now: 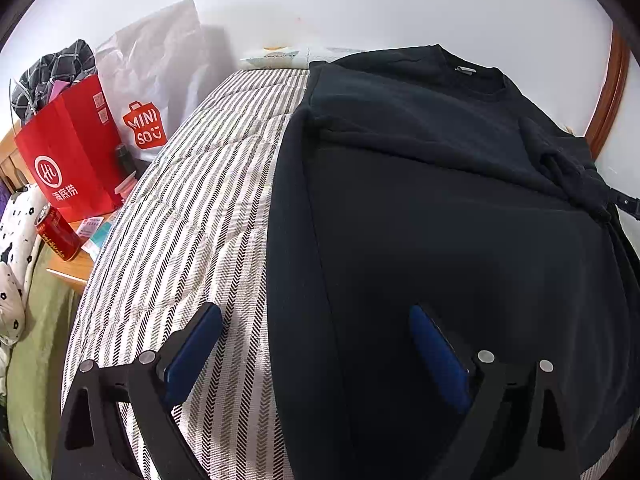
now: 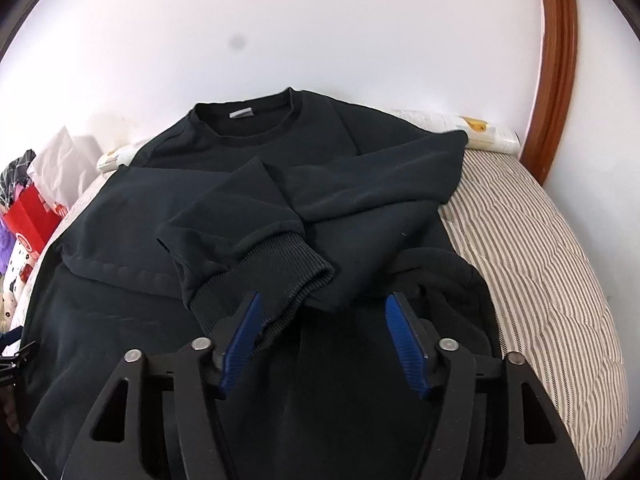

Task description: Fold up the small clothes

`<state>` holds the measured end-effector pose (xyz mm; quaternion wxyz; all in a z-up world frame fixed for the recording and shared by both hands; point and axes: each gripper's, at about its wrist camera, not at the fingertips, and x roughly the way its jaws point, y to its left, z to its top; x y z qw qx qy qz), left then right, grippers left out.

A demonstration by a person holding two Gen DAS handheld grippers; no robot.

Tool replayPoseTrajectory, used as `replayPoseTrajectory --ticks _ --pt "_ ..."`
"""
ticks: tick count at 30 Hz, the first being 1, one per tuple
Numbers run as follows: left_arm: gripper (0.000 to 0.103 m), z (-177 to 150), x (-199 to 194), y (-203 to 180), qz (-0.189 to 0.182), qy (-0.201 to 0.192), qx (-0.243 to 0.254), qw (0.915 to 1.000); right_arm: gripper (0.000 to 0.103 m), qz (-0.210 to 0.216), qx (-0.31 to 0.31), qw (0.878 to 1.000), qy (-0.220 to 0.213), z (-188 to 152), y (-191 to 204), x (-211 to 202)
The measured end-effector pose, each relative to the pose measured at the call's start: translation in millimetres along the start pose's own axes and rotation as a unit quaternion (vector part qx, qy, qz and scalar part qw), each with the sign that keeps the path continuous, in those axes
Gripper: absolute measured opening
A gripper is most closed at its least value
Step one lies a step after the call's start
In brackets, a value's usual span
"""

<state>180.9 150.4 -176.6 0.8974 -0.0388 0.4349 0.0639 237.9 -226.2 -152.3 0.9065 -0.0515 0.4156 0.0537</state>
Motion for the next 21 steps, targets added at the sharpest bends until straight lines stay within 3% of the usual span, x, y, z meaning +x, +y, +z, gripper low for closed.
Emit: replayPoseTrajectory --ticks 4,8,9,12,13,21 --pt "0.096 -0.1 0.2 0.4 -0.001 0.0 0.0 1.0 0.054 -0.007 -0.035 0.999 -0.015 7.5 23.1 7.4" --pt "0.096 -0.7 0.6 1.2 -0.002 0.0 -0.001 1.0 0.045 -0.056 -0.05 0.997 0.014 11.1 33.6 35.0" --pt "0.096 -0.9 0.7 1.7 -0.003 0.0 -0.001 1.0 0.037 -0.058 -0.044 0.997 0.019 10.8 31.7 37.8" --pt "0.096 -1.6 1.0 2.6 -0.004 0.0 -0.002 1.0 0.016 -0.03 -0.027 0.999 0.028 12.5 29.0 36.9" --pt "0.097 -1.6 0.9 2.6 -0.004 0.0 -0.002 1.0 0.014 -0.026 -0.022 0.999 0.028 13.8 29.8 35.8" --pt "0.097 -1.1 1.0 1.8 -0.004 0.0 -0.002 1.0 0.011 0.068 -0.005 0.998 -0.018 53.0 83.9 5.1"
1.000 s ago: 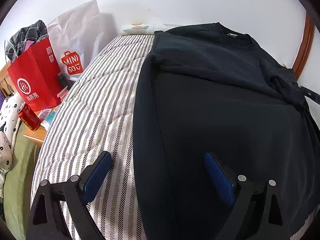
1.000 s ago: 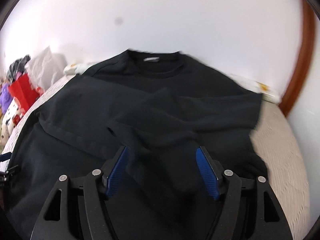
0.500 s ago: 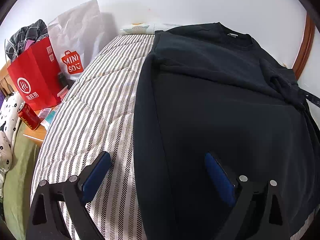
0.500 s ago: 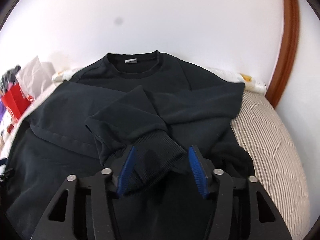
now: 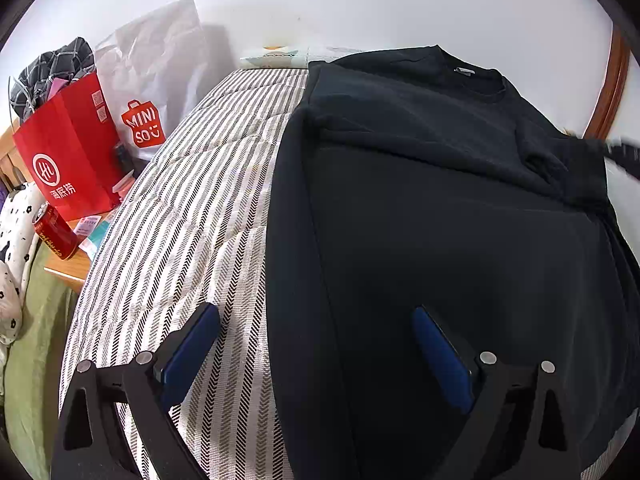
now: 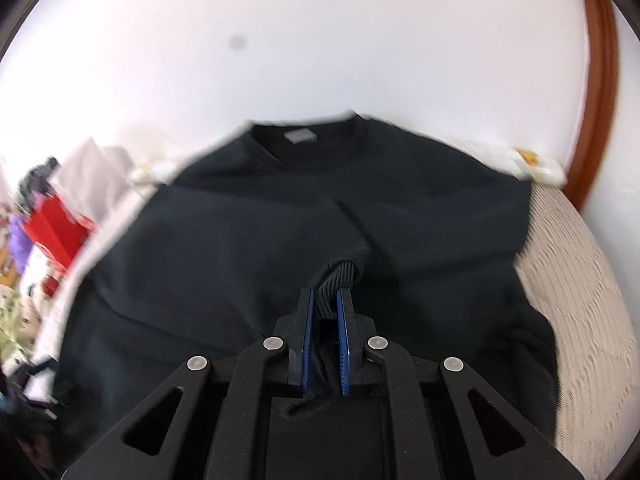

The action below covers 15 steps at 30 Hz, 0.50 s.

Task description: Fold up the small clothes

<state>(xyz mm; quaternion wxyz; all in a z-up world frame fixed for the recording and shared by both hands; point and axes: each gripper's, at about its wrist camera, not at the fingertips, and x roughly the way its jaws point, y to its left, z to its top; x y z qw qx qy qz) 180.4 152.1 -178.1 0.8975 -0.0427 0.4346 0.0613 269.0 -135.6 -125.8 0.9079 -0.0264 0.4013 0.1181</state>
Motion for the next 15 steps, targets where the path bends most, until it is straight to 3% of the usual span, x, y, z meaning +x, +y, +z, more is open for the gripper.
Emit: replayPoseTrajectory --ticks 6,9,10,13,15 --pt "0.097 0.4 0.0 -0.2 0.0 0.0 0.0 1.0 0.011 0.06 -0.017 0.998 -0.014 28.3 67.1 22.6" --pt "0.097 0.4 0.0 -0.1 0.0 0.0 0.0 1.0 0.012 0.088 -0.02 0.996 0.002 32.2 96.9 43.1" --pt "0.097 0.3 -0.1 0.1 -0.001 0.0 -0.001 1.0 0.016 0.104 -0.024 0.994 0.017 31.8 104.2 50.8" --pt "0.096 0.7 -1.8 -0.1 -0.006 -0.004 -0.002 1.0 0.019 0.149 -0.028 0.987 0.052 30.5 110.2 59.2" --pt "0.094 2.0 -4.1 -3.7 -0.008 -0.001 0.007 0.9999 0.023 0.13 -0.039 0.99 0.031 27.9 101.5 47.9"
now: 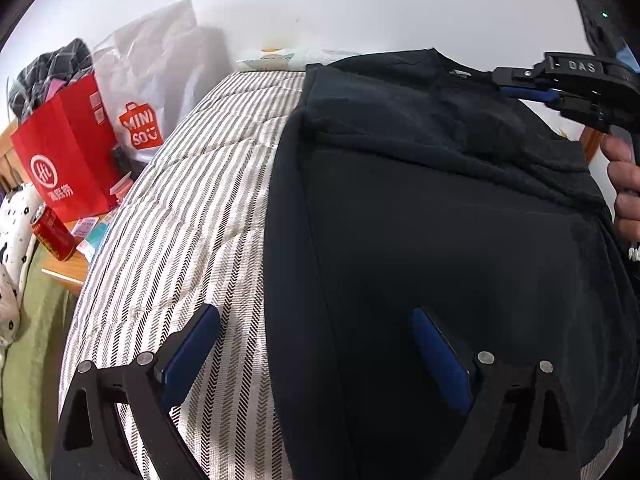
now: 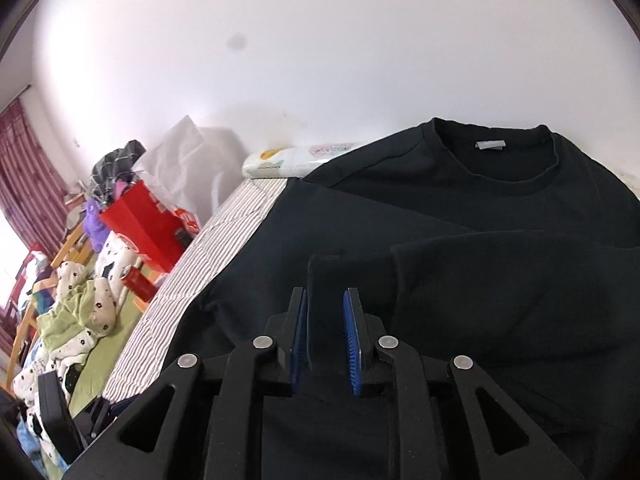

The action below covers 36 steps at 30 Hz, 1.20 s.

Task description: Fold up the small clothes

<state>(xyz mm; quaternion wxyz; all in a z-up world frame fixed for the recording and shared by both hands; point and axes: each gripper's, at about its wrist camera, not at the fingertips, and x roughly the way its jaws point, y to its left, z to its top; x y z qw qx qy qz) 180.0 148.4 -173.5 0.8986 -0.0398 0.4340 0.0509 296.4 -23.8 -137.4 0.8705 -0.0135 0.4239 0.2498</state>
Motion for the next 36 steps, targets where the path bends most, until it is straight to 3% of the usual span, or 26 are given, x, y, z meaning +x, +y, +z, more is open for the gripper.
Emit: replayPoseTrajectory --ticks 3,10,12,18,20,25,31,34,36 --pt "0.092 11.6 -12.3 -11.5 -0.008 -0.015 0.02 0.9997 0.04 -0.049 -0.023 0.998 -0.019 -9.8 -16.9 -22.3" --pt "0.086 65.0 -22.8 -52.6 -0.067 -0.057 0.036 0.9954 0.042 -0.202 -0.031 0.979 -0.001 -45.3 -96.7 -69.2" --pt "0.083 77.0 -17.5 -64.9 -0.081 -0.063 0.038 0.994 0.042 -0.225 -0.019 0.974 -0.002 -55.2 -119.9 -82.3" --pt "0.064 111.5 19.6 -89.9 -0.111 -0.042 0.018 0.9928 0.044 -0.24 0.051 0.969 -0.016 -72.8 -180.2 -105.3" --pt "0.049 120.3 35.3 -96.1 -0.113 -0.03 0.013 0.9931 0.045 -0.249 0.067 0.965 -0.033 -76.9 -189.8 -108.1" --pt "0.048 137.5 63.6 -108.9 -0.114 -0.025 0.013 0.9931 0.046 -0.237 0.086 0.967 -0.043 -84.4 -202.4 -104.9" --pt "0.048 147.2 97.0 -108.0 -0.087 -0.017 0.014 0.996 0.046 -0.239 0.071 0.968 -0.041 -89.6 -195.3 -95.8" --pt "0.046 150.3 110.8 -104.1 -0.103 -0.008 0.0 0.9947 0.047 -0.237 0.074 0.967 -0.05 -90.1 -194.4 -98.6" --pt "0.038 150.1 111.6 -108.4 -0.104 -0.016 0.009 0.9944 0.048 -0.235 0.076 0.968 -0.054 -90.5 -195.2 -100.2"
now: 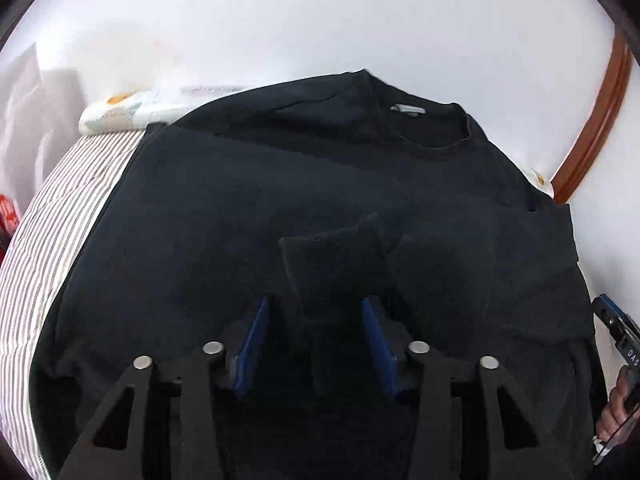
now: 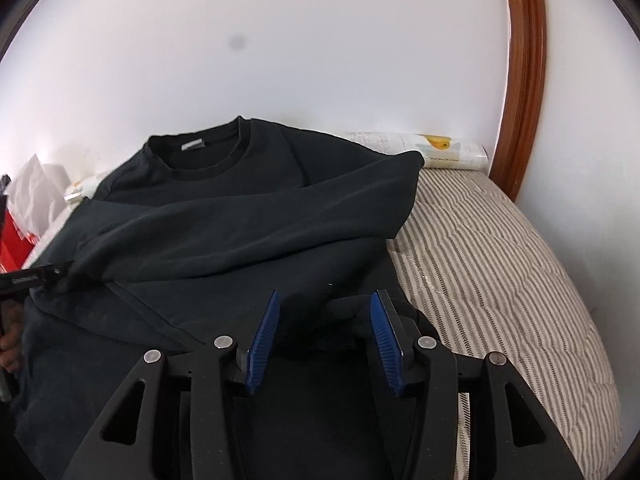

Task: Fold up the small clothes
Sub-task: 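Lift the cuff with the left gripper, lay it on the body, open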

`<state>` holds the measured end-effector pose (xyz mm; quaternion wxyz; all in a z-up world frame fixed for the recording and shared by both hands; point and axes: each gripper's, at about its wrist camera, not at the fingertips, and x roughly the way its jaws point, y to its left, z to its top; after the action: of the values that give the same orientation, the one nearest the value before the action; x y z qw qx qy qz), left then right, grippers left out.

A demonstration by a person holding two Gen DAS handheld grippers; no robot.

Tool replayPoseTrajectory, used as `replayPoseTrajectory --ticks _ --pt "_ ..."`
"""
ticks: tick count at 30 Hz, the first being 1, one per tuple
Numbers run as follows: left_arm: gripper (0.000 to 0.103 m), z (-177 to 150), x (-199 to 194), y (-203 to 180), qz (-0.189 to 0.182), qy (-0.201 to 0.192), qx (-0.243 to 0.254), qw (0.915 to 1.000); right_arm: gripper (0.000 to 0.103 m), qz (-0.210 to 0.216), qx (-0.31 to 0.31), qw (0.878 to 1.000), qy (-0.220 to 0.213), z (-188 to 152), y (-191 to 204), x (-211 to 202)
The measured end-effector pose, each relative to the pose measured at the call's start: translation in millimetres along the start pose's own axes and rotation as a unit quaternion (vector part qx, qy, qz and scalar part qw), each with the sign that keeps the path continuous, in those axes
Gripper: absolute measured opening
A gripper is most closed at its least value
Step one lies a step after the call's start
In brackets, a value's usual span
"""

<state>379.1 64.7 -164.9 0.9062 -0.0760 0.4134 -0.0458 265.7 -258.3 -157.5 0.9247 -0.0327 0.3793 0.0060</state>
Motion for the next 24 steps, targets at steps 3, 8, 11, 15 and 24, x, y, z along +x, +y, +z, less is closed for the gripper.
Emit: replayPoseTrajectory --ticks 3,8,11,15,24 --pt "0.018 -2.8 -1.3 -6.9 0.002 -0.005 0.008 1.0 0.049 -0.009 0.003 1.0 -0.001 -0.6 -1.3 1.0" --pt "0.01 3.7 -23.8 -0.8 -0.001 -0.039 -0.007 0.9992 0.049 -0.009 0.009 1.0 -0.013 -0.6 -1.8 -2.9" --pt "0.01 11.4 -55.7 11.9 0.005 -0.083 -0.014 0.9965 0.049 -0.004 0.01 1.0 -0.023 -0.4 -1.3 -7.5" --pt "0.01 17.4 -79.3 29.6 0.046 -0.114 -0.003 0.9924 0.052 0.015 0.016 0.999 -0.024 -2.2 -1.6 -7.5" --pt "0.01 -0.3 -73.5 88.2 0.053 -0.078 -0.067 0.9933 0.054 -0.017 0.03 0.999 -0.015 4.2 -6.9 0.5"
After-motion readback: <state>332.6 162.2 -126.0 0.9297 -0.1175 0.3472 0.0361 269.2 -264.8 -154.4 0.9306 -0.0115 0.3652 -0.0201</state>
